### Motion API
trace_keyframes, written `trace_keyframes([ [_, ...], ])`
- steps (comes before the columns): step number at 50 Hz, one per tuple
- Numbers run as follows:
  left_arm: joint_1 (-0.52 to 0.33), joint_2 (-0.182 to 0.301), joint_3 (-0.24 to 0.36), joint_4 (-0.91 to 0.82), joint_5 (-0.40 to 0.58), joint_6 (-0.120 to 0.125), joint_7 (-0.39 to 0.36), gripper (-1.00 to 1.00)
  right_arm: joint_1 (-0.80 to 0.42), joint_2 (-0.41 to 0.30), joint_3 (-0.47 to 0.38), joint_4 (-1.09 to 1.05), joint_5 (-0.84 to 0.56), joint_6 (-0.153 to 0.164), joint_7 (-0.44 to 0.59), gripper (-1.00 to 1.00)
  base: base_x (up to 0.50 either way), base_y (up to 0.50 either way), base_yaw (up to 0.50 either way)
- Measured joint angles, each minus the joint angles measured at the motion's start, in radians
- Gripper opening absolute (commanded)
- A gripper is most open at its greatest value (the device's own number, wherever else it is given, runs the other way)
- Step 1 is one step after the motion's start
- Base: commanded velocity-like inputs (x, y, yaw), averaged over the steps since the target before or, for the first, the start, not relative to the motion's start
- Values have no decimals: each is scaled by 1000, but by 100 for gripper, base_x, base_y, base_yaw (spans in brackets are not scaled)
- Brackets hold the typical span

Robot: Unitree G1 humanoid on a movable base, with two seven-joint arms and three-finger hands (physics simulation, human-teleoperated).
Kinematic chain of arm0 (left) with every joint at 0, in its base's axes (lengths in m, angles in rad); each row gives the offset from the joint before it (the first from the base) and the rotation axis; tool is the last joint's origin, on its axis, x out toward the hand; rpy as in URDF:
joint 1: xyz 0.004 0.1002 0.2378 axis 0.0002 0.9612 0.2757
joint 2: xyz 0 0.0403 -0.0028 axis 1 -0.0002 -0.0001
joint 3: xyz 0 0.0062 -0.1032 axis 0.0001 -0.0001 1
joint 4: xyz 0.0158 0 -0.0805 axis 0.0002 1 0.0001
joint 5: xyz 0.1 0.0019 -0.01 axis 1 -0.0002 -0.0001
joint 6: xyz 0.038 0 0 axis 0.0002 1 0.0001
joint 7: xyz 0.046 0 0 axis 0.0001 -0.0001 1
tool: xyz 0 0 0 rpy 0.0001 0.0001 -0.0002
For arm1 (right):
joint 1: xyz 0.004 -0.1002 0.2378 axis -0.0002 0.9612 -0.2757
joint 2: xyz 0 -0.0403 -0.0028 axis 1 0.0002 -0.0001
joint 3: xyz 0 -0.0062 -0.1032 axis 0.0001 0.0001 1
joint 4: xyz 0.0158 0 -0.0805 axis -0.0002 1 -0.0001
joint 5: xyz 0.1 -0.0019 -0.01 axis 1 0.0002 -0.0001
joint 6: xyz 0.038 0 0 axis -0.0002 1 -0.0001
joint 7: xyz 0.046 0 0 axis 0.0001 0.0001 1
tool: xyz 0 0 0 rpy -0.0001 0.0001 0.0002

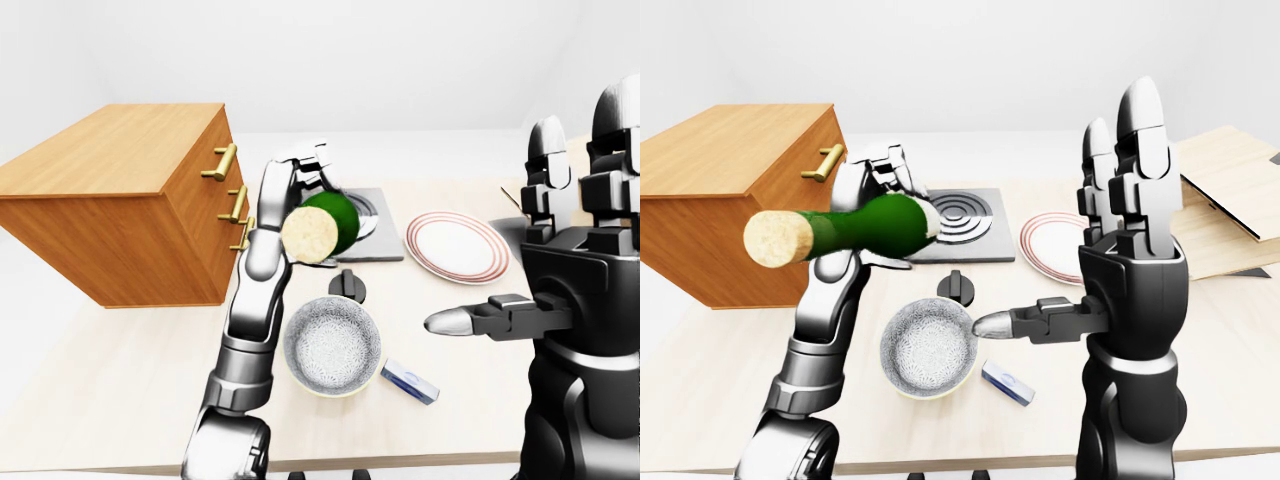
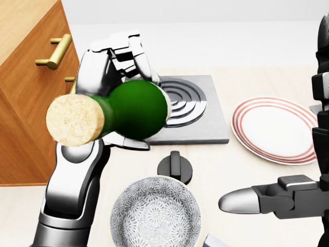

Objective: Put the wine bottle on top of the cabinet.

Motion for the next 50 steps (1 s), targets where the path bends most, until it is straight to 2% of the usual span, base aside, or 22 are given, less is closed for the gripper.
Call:
trace_keyframes([
  [6,-33,50,43,-146,-80,0,18,-100,29,2,-15,25,11,0,2,100,0,0,0],
  [13,-95,130,116,-327,-211,0,75,-100,50,5,-22,53,18,0,2,100,0,0,0],
  [19,-155,219,185,-413,-343,0,142,-100,61,6,-23,71,21,0,2,100,0,0,0],
  [26,-224,341,252,-413,-476,0,210,-100,71,8,-21,90,22,0,1,100,0,0,0],
  [32,-310,469,295,-305,-549,0,237,-100,78,10,-20,110,23,0,3,100,0,0,0],
  [37,-394,560,304,-123,-553,0,222,-100,84,12,-15,135,22,0,3,100,0,0,0],
  [43,-490,632,303,138,-516,0,181,-100,96,15,-11,156,23,0,6,100,0,0,0],
  [50,-607,692,298,473,-451,0,133,-100,118,20,-19,174,26,0,13,100,0,0,0],
])
